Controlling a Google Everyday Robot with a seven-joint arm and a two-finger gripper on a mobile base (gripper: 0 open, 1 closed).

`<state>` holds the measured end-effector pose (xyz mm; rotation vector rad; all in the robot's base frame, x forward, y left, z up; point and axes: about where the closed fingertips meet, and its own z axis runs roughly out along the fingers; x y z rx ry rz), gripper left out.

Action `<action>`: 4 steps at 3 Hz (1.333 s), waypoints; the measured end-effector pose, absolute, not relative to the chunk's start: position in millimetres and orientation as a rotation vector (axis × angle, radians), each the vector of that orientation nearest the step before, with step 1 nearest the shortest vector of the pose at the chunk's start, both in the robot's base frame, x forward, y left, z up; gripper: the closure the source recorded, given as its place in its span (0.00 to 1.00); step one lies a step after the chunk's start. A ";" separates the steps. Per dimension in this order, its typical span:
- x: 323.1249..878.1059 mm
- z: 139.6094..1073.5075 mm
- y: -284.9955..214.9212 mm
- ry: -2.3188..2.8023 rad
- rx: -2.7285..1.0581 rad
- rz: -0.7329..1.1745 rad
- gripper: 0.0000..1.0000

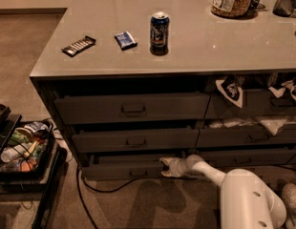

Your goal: Open bottom drawer

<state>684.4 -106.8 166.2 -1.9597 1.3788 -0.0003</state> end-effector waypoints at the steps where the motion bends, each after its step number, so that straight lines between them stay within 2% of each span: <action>1: 683.5 168.7 -106.9 1.388 -1.959 0.006 0.58; 4: 659.8 165.0 -101.1 1.590 -1.983 0.196 0.59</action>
Offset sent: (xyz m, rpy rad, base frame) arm -0.0345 -0.0112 -0.0079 -0.0049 0.3645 -0.1819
